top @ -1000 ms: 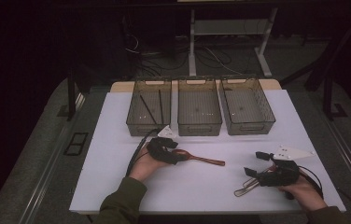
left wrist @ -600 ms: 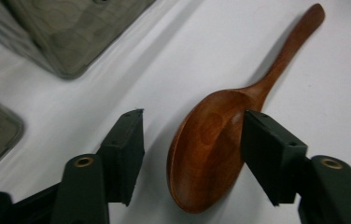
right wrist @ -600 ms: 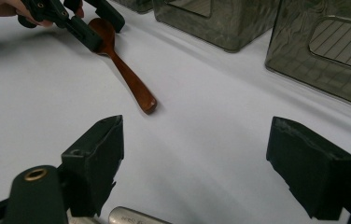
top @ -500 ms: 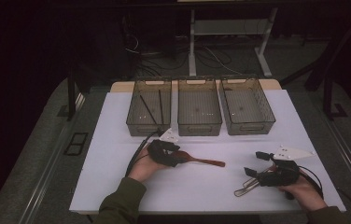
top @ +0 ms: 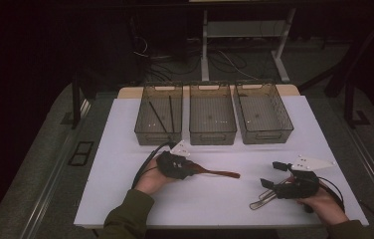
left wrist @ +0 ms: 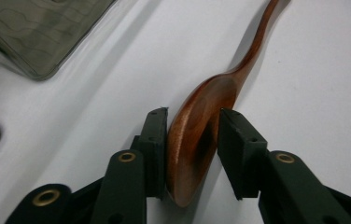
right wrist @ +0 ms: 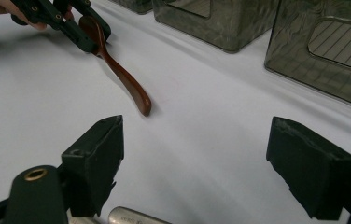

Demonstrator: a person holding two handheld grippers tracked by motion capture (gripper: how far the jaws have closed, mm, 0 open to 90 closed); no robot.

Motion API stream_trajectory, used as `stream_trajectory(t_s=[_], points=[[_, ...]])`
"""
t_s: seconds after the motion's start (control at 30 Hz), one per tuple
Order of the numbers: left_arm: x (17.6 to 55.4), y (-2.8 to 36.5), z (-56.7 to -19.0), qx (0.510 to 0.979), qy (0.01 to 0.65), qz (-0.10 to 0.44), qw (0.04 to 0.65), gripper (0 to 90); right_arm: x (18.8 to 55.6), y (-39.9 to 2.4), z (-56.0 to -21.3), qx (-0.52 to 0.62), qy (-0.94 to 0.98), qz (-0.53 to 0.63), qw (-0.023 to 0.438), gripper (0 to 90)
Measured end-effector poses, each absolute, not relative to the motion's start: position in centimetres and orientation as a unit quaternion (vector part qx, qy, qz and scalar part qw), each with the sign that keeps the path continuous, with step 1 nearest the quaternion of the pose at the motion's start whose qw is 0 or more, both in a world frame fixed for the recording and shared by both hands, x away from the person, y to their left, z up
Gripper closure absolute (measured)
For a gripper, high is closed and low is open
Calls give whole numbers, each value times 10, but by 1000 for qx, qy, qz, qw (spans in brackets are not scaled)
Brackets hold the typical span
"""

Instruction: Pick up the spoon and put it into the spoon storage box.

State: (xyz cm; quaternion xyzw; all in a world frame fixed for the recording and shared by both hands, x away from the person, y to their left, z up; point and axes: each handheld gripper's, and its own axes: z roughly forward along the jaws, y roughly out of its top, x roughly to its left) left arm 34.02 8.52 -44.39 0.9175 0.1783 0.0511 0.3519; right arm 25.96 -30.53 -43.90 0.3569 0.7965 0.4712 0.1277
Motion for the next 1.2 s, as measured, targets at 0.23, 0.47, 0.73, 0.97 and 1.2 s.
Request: stream_trajectory(t_s=[0.23,0.47,0.73,0.97,1.2], points=[[338,84,-443,923,162,53,345,709,260,-305,-439,356,797,471,127,183],[335,82,-443,925,149,58,344,762,260,-305,-439,356,797,471,128,183],[335,81,-441,927,150,54,339,782,260,-305,-439,357,796,471,127,183],[335,82,-437,920,159,50,354,784,260,-305,-439,357,797,471,127,183],[335,87,-428,908,177,46,378,784,259,-305,-439,355,797,472,127,183]])
